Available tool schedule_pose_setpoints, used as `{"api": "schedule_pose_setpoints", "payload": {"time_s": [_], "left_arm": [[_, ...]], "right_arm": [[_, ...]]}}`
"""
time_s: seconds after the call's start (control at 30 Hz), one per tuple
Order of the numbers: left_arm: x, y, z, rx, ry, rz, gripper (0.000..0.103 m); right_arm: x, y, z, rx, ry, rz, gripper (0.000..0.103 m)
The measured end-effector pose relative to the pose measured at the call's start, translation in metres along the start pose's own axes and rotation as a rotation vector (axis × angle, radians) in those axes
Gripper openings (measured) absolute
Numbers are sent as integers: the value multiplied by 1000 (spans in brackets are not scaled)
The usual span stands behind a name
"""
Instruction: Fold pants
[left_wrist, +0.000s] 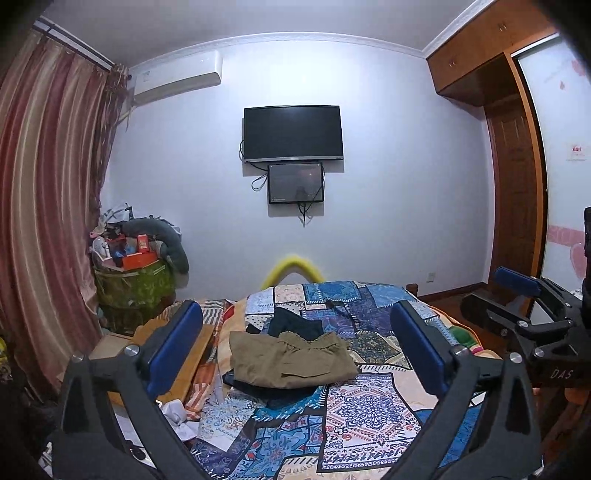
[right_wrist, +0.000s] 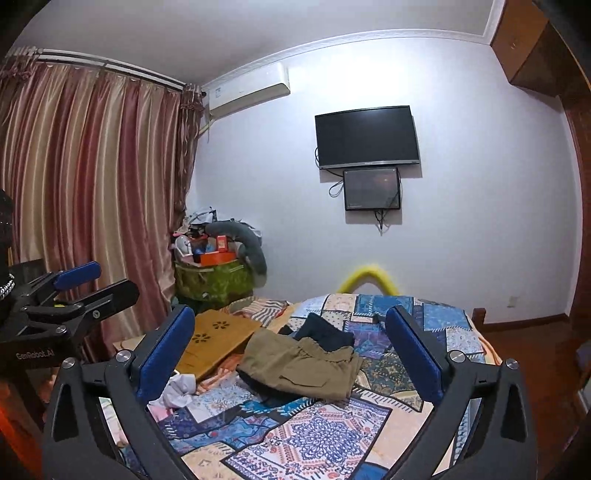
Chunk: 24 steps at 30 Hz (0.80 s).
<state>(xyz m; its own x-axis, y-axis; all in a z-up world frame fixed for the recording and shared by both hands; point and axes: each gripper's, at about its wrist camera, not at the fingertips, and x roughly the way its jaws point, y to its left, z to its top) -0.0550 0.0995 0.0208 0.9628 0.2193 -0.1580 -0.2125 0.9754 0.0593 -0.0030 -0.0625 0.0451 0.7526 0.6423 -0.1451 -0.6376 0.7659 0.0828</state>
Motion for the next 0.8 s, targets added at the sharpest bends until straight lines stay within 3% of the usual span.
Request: {"api": "schedule_pose_setpoints", "payload": {"time_s": [0.8], "left_arm": [[18,3,-10,-20,47,-15,103]], "right_arm": [[0,-5,-9,20,55,-17,102]]}}
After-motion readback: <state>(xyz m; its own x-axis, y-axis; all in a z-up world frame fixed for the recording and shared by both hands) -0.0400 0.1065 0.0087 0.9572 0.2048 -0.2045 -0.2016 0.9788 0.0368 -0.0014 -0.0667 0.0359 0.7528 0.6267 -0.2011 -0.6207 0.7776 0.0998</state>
